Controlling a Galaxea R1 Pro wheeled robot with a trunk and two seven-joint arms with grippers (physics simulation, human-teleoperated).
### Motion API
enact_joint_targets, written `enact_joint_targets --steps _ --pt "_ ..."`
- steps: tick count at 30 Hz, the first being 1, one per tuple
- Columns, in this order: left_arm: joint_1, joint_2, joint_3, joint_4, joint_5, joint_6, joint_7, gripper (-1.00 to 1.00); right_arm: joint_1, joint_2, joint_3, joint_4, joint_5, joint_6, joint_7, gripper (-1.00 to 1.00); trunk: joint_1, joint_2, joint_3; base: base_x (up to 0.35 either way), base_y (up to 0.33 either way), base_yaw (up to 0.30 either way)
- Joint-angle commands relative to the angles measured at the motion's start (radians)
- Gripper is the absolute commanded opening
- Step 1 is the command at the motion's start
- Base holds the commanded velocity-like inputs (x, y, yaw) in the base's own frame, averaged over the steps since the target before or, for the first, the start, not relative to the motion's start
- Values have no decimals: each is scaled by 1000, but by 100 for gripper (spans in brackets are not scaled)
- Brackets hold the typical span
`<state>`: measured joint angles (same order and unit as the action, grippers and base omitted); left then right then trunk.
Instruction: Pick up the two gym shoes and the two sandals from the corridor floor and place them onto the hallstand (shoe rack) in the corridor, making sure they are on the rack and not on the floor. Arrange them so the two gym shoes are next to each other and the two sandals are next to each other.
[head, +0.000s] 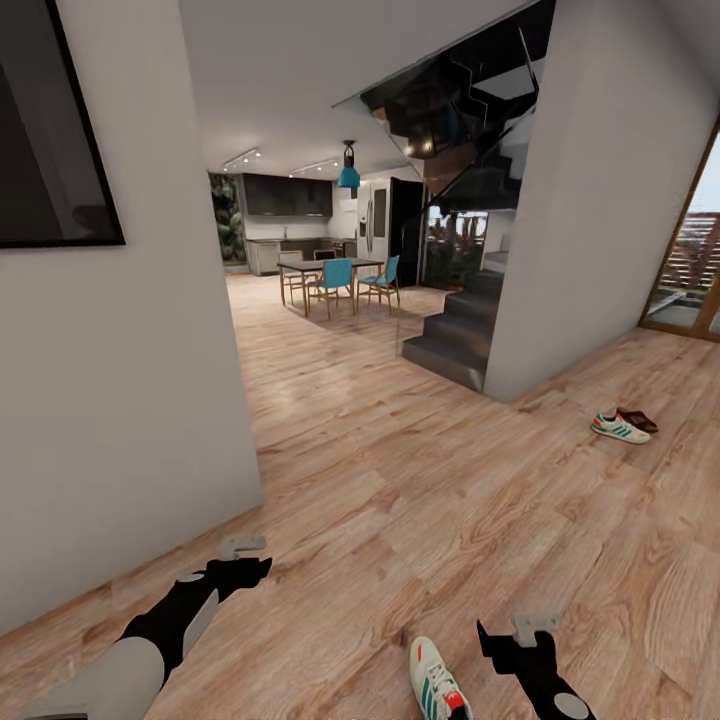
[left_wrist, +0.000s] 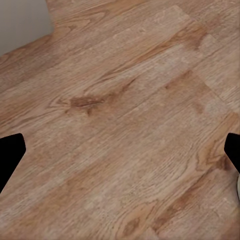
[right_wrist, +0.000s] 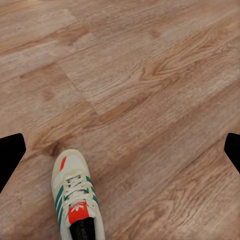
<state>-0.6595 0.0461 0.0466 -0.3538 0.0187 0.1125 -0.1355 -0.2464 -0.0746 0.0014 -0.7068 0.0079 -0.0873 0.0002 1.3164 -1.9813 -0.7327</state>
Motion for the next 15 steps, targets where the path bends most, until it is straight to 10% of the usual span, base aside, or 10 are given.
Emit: enact_joint_targets --steps 1,15 --pt "0 0 5 -2 2 7 -6 100 -1 0 0 3 1 -3 0 100 4 -8 -4 0 0 0" --pt "1 0 3 -2 0 7 -6 100 -1 -2 -2 -73 1 -2 3 100 57 -106 -48 0 0 0"
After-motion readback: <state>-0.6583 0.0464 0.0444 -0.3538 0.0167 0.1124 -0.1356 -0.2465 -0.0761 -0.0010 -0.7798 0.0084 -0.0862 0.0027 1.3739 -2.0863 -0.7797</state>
